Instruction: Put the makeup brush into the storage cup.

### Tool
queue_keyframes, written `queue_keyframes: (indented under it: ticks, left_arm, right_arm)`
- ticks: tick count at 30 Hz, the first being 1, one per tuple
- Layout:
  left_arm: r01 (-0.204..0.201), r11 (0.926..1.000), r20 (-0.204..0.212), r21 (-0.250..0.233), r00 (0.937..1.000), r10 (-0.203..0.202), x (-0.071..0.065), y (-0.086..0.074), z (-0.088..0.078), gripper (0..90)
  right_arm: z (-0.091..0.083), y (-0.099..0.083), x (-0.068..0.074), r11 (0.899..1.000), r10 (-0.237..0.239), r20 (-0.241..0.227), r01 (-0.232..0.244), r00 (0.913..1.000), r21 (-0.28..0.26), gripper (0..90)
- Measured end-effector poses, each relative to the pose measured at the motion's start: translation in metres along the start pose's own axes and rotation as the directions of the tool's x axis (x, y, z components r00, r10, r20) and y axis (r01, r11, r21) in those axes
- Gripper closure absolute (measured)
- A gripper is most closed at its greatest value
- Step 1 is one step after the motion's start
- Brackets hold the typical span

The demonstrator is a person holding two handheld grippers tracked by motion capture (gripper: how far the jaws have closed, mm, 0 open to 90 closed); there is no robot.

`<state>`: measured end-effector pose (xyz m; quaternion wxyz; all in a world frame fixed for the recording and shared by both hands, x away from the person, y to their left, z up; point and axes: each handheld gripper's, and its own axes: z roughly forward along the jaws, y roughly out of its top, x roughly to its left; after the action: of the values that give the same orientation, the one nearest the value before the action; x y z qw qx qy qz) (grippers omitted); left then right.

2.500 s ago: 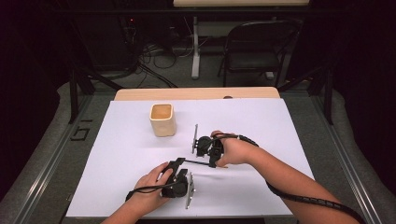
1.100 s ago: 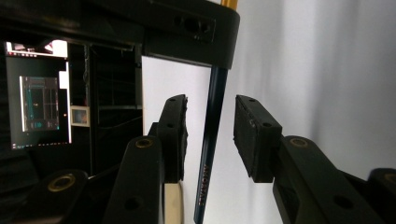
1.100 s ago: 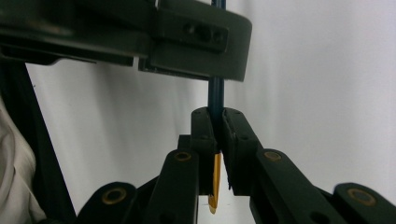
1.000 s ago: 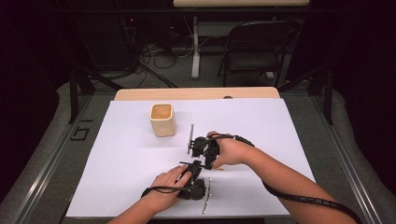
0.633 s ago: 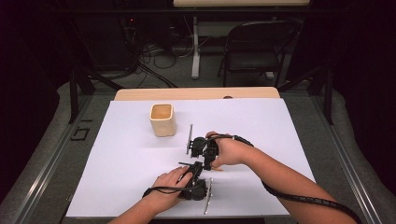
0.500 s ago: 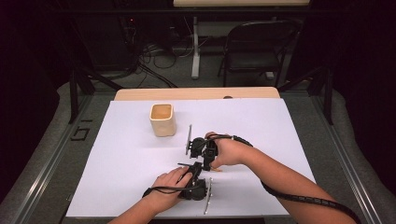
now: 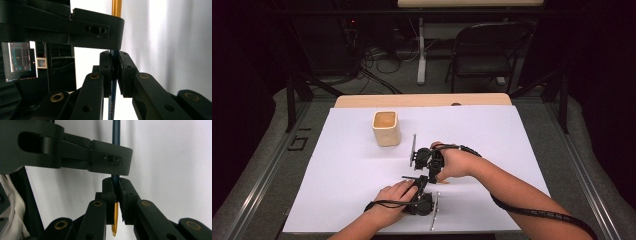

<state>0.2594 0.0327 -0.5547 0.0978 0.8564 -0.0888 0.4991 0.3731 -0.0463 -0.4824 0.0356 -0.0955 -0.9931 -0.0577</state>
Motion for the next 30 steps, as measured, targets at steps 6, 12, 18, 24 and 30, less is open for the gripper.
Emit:
queue_keyframes:
  ticks: [6,12,18,24,30]
  left_arm:
    - [-0.004,1.0,-0.007,0.001,1.0,0.004,0.0,-0.001,0.0,83.2]
    - [0.009,0.9999,-0.009,0.006,0.9999,-0.009,0.003,-0.003,-0.001,83.3]
    - [0.022,0.9997,-0.006,0.013,0.9997,-0.022,0.005,-0.009,-0.002,83.3]
    - [0.044,0.9988,-0.012,0.021,0.999,-0.044,0.009,-0.016,-0.005,83.4]
    - [0.106,0.9942,-0.001,0.021,0.9944,-0.106,0.012,-0.027,-0.007,83.4]
  right_arm:
    - [-0.001,0.001,0.0,1.0,-0.005,0.004,0.005,1.0,-0.004,83.6]
    - [-0.007,0.0,0.0,1.0,-0.016,0.024,0.017,0.9996,-0.021,80.2]
    - [-0.022,-0.009,-0.005,0.999,0.004,0.067,-0.001,0.9977,-0.051,71.6]
    - [-0.03,-0.018,-0.009,0.997,0.023,0.086,-0.017,0.996,-0.069,67.7]
    - [-0.032,-0.025,-0.012,0.996,0.037,0.105,-0.028,0.9938,-0.079,63.0]
